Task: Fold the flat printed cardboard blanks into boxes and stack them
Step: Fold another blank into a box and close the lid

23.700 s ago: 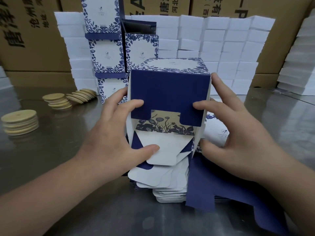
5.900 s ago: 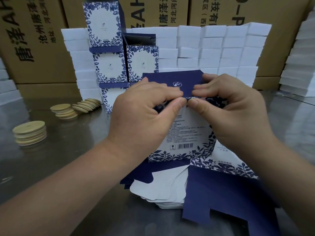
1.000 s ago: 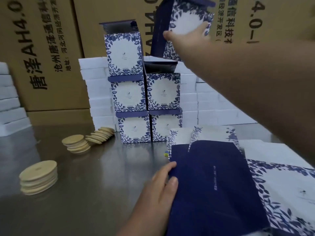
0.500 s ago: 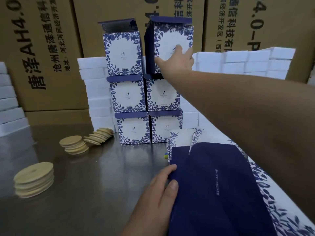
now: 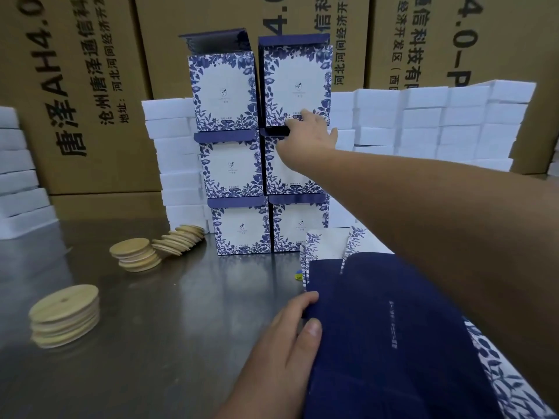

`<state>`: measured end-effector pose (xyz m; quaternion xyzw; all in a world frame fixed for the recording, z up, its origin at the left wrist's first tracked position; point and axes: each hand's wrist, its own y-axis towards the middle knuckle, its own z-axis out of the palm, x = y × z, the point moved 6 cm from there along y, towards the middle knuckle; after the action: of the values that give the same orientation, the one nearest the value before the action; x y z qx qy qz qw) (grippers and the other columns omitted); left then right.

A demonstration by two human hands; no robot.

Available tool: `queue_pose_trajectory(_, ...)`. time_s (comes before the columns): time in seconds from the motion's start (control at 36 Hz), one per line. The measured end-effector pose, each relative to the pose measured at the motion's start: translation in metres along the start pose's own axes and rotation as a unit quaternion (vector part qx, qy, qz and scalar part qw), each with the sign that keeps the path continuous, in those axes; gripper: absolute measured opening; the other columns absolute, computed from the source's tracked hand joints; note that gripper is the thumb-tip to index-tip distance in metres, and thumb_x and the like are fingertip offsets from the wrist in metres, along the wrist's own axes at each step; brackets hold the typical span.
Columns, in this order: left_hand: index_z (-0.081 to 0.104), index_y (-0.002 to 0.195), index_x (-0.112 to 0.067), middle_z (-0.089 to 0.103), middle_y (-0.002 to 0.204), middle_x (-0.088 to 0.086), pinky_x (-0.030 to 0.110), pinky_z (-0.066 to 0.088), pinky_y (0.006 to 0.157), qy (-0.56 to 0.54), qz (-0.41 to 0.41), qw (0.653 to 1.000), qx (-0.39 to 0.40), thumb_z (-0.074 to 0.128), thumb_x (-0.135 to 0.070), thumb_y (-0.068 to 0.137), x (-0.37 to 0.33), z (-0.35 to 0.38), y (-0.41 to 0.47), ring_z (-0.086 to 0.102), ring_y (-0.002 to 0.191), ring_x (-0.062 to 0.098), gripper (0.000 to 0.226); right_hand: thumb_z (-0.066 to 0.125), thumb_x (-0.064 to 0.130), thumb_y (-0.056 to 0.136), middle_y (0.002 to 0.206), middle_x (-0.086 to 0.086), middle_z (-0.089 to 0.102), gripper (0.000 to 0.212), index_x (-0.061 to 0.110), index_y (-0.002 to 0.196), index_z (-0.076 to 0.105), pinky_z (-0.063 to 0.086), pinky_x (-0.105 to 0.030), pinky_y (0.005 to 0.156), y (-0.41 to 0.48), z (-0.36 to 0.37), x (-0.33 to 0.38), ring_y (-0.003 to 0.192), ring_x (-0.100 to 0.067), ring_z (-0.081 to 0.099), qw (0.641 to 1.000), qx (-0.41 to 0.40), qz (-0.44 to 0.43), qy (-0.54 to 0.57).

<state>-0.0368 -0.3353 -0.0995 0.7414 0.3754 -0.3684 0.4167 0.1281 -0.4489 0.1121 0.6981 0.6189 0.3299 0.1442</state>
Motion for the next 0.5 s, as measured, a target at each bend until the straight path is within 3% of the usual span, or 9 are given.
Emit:
queue_pose_trajectory(0.06, 0.044, 0.105, -0.069, 0.047, 0.116, -0.044, 0.015, 0.037, 0.097, -0.005, 0.005, 1.000, -0.012, 0.028, -0.073, 0.058, 0.002, 0.000, 0.001, 0.047, 0.110, -0.014, 0.050, 0.041, 0.024, 0.091, 0.152, -0.003, 0.023, 0.045, 0.023, 0.136, 0.045, 0.010, -0.052, 0.113, 0.000, 0.003, 0.001, 0.142, -0.023, 0.015, 1.000, 0.001, -0.006, -0.001)
queue_pose_trajectory(0.11, 0.038, 0.104, -0.074, 0.039, 0.114, -0.051, 0.002, 0.032, 0.090, 0.018, 0.006, 1.000, 0.004, 0.024, -0.075, 0.057, 0.001, 0.000, 0.000, 0.041, 0.110, -0.022, 0.049, 0.040, 0.024, 0.091, 0.152, -0.003, 0.025, 0.045, 0.023, 0.136, 0.045, 0.012, -0.050, 0.113, 0.001, 0.005, 0.001, 0.141, -0.022, 0.016, 1.000, 0.003, -0.011, -0.002)
queue_pose_trajectory(0.19, 0.042, 0.105, -0.067, 0.044, 0.115, -0.044, 0.005, 0.033, 0.093, 0.024, 0.007, 1.000, 0.006, 0.025, -0.074, 0.060, 0.001, -0.002, -0.001, 0.041, 0.110, -0.021, 0.048, 0.041, 0.027, 0.093, 0.154, -0.002, 0.022, 0.047, 0.022, 0.139, 0.042, 0.011, -0.049, 0.113, 0.001, 0.011, 0.001, 0.143, -0.022, 0.014, 1.000, 0.016, -0.017, -0.013)
queue_pose_trajectory(0.31, 0.038, 0.108, -0.061, 0.036, 0.117, -0.043, -0.002, 0.026, 0.087, 0.042, 0.002, 0.999, 0.026, 0.025, -0.059, 0.073, -0.002, -0.002, -0.001, 0.033, 0.110, -0.027, 0.038, 0.045, 0.030, 0.094, 0.157, -0.001, 0.017, 0.052, 0.022, 0.144, 0.035, 0.009, -0.051, 0.116, 0.002, 0.018, 0.001, 0.145, -0.021, 0.010, 0.999, 0.043, -0.022, -0.018)
queue_pose_trajectory(0.39, 0.038, 0.108, -0.060, 0.036, 0.115, -0.044, -0.003, 0.026, 0.087, 0.046, 0.008, 0.999, 0.021, 0.025, -0.061, 0.072, -0.002, -0.003, -0.001, 0.033, 0.110, -0.027, 0.039, 0.045, 0.028, 0.094, 0.158, 0.000, 0.015, 0.053, 0.020, 0.145, 0.034, 0.009, -0.051, 0.116, 0.003, 0.020, 0.002, 0.145, -0.022, 0.011, 0.998, 0.057, -0.030, -0.012)
queue_pose_trajectory(0.5, 0.040, 0.107, -0.062, 0.038, 0.112, -0.048, 0.002, 0.030, 0.090, 0.032, 0.006, 0.999, 0.020, 0.027, -0.062, 0.072, -0.002, -0.003, -0.004, 0.037, 0.109, -0.025, 0.037, 0.046, 0.025, 0.093, 0.147, -0.003, 0.036, 0.044, 0.014, 0.136, 0.044, 0.025, -0.045, 0.112, 0.002, 0.011, 0.003, 0.137, -0.023, 0.028, 0.998, 0.040, -0.052, -0.006)
